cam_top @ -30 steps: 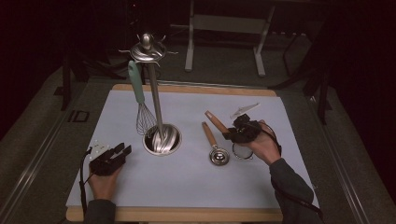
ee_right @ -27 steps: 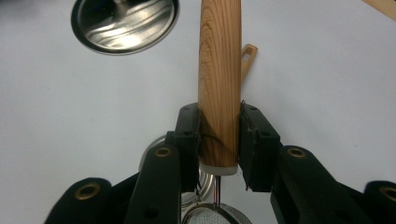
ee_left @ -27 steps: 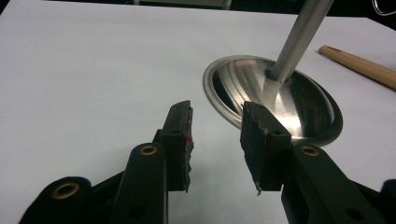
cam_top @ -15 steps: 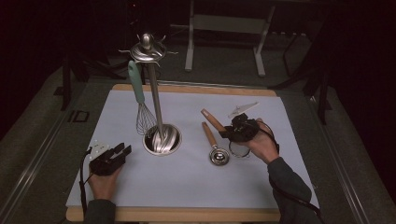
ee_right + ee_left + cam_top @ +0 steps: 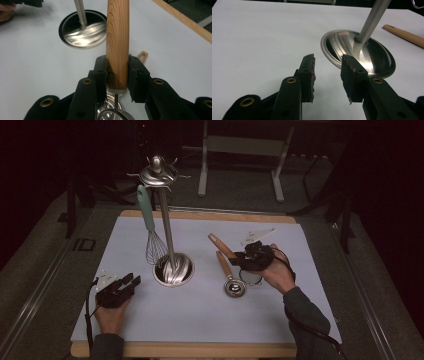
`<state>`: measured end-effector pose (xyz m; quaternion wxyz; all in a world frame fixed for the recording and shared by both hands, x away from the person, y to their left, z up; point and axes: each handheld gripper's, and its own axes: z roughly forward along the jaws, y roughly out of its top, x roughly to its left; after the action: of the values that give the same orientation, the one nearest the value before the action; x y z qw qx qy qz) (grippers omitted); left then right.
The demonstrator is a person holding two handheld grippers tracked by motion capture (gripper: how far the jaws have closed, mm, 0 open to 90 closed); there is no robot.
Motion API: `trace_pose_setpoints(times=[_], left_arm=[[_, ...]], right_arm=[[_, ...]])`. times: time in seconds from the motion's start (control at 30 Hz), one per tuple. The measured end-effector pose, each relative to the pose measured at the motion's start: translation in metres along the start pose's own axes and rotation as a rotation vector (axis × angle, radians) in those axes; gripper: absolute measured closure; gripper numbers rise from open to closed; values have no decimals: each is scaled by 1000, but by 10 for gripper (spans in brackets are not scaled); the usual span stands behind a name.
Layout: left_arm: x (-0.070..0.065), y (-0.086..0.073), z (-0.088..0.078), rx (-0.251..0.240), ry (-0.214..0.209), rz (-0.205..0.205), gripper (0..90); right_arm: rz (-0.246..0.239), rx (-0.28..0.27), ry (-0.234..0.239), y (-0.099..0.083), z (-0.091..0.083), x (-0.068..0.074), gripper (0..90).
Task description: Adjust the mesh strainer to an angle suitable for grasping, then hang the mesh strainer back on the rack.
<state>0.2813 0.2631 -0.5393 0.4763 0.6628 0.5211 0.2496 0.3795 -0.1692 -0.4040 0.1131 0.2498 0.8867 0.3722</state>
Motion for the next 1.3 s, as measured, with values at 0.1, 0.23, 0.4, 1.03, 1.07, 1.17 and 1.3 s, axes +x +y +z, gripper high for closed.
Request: trace_pose_setpoints(times=[0.1, 0.23, 0.4, 1.03, 1.07, 1.17, 1.3], left_arm=[[0, 0, 0, 0, 1, 1, 640], [0, 0, 0, -1, 0, -1, 641], [0, 0, 0, -2, -1, -1, 640], [-1, 0, 0, -3, 0, 5, 640], [-1, 0, 0, -3, 0, 5, 640], [-1, 0, 0, -4, 1, 6, 640], [-1, 0, 0, -3, 2, 6, 640]], right_arm=[[-10, -23, 14, 3, -1, 2, 708], [-36, -40, 19, 7, -1, 5, 708], [-50, -67, 31, 12, -3, 9, 708], [-183, -181, 109, 26, -10, 15, 708], [-190, -187, 113, 27, -11, 15, 708], [-205, -213, 121, 32, -14, 16, 708], [-228, -249, 119, 38, -20, 17, 708]])
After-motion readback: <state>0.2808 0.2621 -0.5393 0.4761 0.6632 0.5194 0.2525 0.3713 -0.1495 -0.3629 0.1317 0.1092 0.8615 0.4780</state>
